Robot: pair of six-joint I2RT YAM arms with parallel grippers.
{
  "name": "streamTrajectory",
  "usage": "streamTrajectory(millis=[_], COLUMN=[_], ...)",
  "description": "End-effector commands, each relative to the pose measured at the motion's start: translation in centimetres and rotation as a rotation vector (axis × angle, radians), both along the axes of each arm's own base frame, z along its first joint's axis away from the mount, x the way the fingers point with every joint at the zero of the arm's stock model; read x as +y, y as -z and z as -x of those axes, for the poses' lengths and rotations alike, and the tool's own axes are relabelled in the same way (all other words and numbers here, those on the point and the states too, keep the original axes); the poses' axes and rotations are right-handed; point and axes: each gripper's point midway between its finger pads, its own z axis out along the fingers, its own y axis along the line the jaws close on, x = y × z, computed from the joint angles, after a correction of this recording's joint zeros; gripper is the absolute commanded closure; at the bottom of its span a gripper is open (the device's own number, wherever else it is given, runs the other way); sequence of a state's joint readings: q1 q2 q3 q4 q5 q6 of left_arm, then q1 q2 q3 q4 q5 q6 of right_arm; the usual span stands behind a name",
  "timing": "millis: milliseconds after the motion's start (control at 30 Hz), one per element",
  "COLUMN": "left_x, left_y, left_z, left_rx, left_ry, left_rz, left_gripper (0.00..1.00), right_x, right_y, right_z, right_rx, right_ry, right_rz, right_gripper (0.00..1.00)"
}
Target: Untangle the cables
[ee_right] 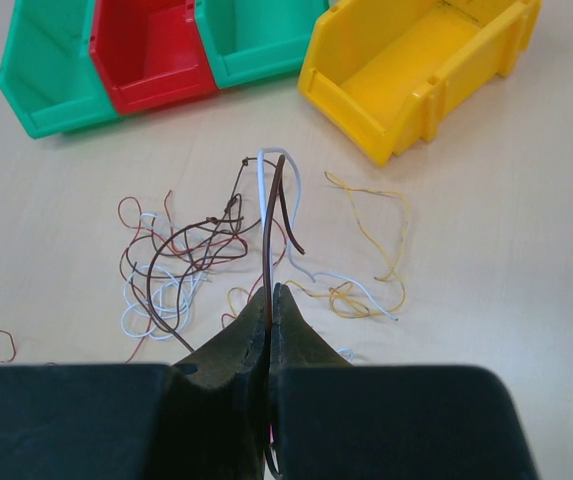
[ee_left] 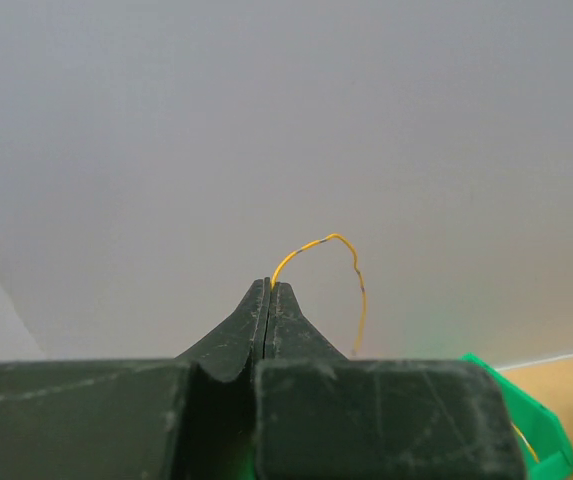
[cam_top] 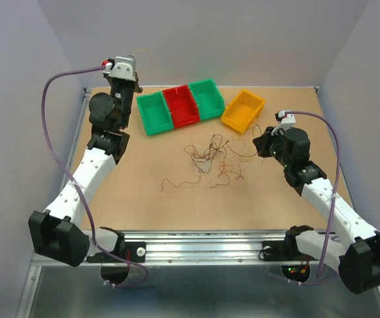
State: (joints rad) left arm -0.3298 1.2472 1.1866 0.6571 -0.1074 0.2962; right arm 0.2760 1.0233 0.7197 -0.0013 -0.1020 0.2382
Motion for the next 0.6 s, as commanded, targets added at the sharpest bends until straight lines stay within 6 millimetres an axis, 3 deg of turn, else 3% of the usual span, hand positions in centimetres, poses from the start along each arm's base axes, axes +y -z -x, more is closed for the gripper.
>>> streamTrajectory(millis=[0,133,300,567], left_x=[-2.2,-3.9,-4.5,-5.1], left_y=[-0.2,2.0,4.5,10.2], left_z=[-0.7,-2.3,-3.9,-6.7], left_rx=[0.008,0.057,0.113,0.221], left_ry=[0.11,0.168,0.175,0.168], left_rz=[0.017,0.002,-0.003,-0.041], left_gripper=[1.0,1.0,1.0,1.0], right_x=[0.1,0.0,0.0,0.1], right_y=[-0.8,-0.8,-0.9,-0.9], right_z=[0.0,0.1,0.2,0.4], right_rx=[-0.033,-0.035,-0.04,-0.043], right_ry=[-0.014,-0.012,-0.014,-0.021], right_rz=[0.003,0.007,0.005,0.003], right_gripper=[0.98,0.98,0.98,0.98])
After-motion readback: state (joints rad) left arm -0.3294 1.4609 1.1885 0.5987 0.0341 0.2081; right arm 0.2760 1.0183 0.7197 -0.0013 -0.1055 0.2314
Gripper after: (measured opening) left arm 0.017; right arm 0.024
